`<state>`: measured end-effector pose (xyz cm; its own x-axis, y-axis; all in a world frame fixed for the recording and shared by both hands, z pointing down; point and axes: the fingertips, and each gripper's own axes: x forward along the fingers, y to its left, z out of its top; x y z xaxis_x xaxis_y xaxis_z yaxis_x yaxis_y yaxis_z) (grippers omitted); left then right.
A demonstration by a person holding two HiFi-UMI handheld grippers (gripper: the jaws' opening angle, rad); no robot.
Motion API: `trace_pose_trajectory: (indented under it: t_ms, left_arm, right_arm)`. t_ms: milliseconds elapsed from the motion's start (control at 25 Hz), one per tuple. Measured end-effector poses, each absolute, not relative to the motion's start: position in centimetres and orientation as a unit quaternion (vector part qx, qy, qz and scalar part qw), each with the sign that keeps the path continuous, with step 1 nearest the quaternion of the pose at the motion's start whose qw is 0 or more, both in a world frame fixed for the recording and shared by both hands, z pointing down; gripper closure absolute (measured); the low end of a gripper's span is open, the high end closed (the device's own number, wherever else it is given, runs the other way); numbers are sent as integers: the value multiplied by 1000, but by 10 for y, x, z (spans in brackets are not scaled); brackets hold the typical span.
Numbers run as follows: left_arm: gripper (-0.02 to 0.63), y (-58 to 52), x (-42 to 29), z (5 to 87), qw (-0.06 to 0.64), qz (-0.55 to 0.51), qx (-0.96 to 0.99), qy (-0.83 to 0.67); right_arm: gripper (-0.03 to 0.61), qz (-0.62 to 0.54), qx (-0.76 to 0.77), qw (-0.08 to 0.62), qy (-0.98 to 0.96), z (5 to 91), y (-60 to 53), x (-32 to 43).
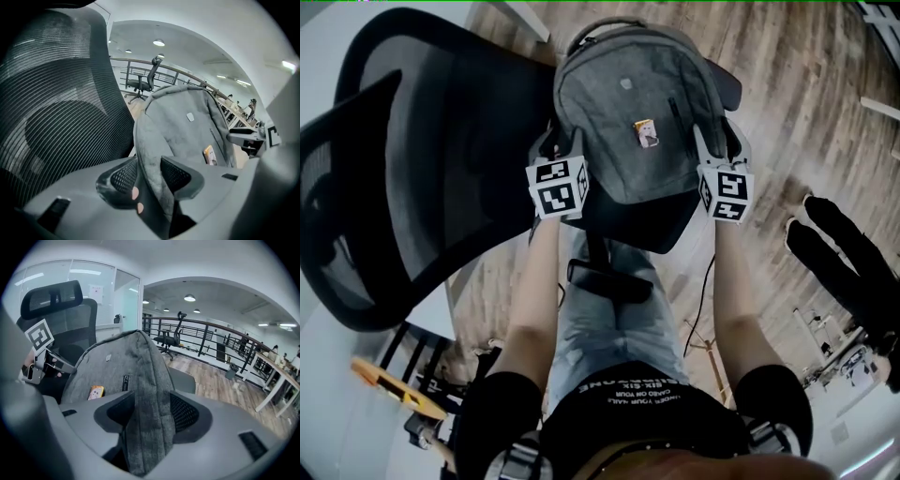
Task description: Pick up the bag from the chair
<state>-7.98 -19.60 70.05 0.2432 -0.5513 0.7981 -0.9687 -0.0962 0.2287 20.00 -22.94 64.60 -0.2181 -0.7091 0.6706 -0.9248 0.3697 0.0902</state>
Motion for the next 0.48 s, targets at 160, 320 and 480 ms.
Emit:
trace_pose_trajectory:
  t_ms: [160,320,480]
  left_arm:
    - [449,-197,-81,700,392,255,689,-553]
    - [449,-195,-79,705,412,244,693,-539]
    - [449,-199,-77,713,415,245,693,-536]
  right_arm:
    - [347,160,540,326,-759,646,-233,201]
    - [330,167,557,336,-741,652,-231,210]
    - [322,186,568,317,-736,663,-230,220]
